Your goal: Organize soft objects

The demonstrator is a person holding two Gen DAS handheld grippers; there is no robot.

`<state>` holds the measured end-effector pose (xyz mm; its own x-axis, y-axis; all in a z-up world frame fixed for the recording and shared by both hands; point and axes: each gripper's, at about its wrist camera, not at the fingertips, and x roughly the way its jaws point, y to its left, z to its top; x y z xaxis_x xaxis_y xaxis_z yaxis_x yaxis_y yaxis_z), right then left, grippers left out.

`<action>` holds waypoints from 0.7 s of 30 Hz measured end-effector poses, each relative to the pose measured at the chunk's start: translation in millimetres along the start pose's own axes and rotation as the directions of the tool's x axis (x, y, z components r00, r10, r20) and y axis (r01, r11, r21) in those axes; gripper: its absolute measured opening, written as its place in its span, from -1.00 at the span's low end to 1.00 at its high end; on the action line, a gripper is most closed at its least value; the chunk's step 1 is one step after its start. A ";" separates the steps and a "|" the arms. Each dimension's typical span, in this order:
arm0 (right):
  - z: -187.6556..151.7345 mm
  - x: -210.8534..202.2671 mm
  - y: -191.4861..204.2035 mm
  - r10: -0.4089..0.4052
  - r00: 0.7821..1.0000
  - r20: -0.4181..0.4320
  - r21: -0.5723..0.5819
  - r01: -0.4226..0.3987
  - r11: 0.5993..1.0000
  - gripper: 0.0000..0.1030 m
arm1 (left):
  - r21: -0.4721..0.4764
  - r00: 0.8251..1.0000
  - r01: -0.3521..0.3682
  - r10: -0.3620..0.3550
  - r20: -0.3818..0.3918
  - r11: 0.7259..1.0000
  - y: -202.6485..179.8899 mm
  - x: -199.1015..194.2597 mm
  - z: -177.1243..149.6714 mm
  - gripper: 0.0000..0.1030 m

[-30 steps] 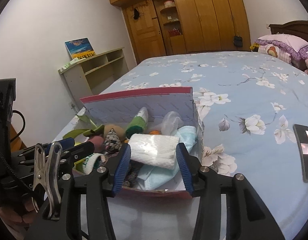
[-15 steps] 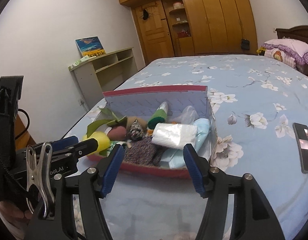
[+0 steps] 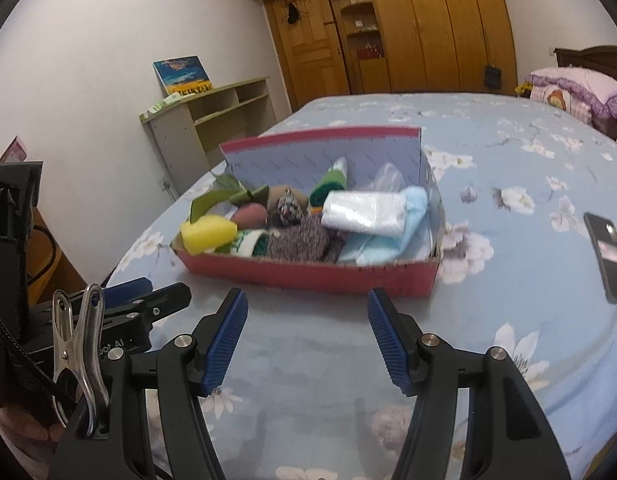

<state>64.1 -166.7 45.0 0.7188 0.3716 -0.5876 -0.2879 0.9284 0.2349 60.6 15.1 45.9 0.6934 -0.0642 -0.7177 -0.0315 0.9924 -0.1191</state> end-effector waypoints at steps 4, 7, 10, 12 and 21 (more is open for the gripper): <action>-11.5 6.8 -1.6 -0.016 0.999 -0.033 0.010 0.016 1.000 0.24 | -0.014 1.000 -0.018 0.018 -0.007 1.000 0.8 9.6 -8.3 0.13; -19.1 16.1 -3.0 -0.038 0.997 -0.070 0.012 0.039 0.999 0.24 | -0.012 0.999 -0.025 0.025 -0.024 1.000 -1.2 18.0 -14.7 0.13; -25.0 24.8 -3.9 -0.051 0.994 -0.094 0.006 0.052 0.999 0.24 | 0.016 0.998 -0.051 0.051 -0.025 0.999 -6.2 25.1 -20.2 0.13; -27.7 28.8 -4.7 -0.070 0.993 -0.098 0.000 0.071 0.997 0.24 | 0.024 0.998 -0.052 0.053 -0.029 0.998 -7.8 28.7 -21.1 0.13; -31.3 40.8 -16.3 -0.141 0.984 -0.107 0.006 0.143 0.990 0.24 | 0.027 0.997 -0.060 0.061 -0.047 0.998 -6.5 48.0 -26.8 0.13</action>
<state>78.3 -166.6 -7.0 0.6802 0.2344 -0.6945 -0.1786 0.9719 0.1531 74.8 2.7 -6.1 0.6554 -0.0083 -0.7552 -0.0536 0.9969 -0.0575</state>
